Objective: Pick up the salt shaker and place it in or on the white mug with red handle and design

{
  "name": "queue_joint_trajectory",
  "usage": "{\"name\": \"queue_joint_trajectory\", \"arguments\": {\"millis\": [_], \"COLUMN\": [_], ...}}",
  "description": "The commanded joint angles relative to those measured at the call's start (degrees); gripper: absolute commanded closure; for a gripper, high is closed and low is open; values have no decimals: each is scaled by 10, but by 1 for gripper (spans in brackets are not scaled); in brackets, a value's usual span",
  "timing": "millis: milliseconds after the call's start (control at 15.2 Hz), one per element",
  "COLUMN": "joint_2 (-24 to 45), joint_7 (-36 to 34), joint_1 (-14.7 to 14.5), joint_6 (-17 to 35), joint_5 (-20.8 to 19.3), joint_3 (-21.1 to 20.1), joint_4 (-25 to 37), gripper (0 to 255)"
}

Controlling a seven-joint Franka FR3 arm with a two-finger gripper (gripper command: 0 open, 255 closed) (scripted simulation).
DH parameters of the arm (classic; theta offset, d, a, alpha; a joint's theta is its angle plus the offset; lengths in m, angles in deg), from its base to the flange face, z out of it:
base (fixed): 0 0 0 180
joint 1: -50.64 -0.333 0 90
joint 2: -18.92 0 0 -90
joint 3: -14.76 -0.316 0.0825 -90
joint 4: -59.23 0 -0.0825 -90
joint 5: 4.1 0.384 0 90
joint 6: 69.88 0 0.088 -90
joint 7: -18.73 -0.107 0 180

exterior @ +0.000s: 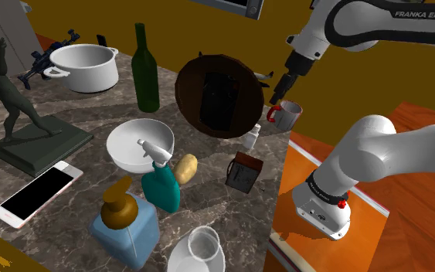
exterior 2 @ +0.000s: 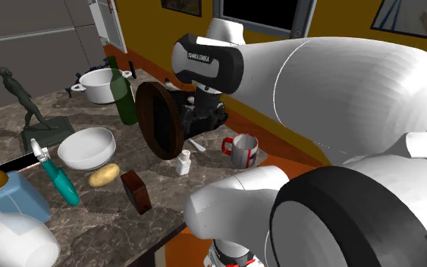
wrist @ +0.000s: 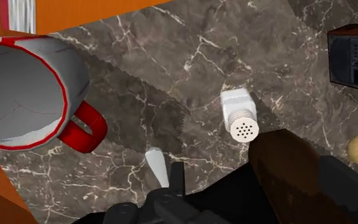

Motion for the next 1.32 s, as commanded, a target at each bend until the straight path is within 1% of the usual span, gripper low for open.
{"name": "queue_joint_trajectory", "arguments": {"millis": [0, 264, 396, 726, 792, 1254], "joint_2": [-2, 22, 26, 53, 64, 63], "joint_7": [48, 153, 154, 160, 163, 160], "joint_1": [-16, -58, -62, -81, -89, -93], "joint_6": [43, 128, 139, 194, 213, 213], "joint_5": [16, 51, 54, 69, 75, 71], "joint_3": [30, 100, 100, 100, 101, 104], "joint_4": [-41, -106, -111, -135, -142, -142], "gripper": [0, 0, 0, 0, 0, 0]}}
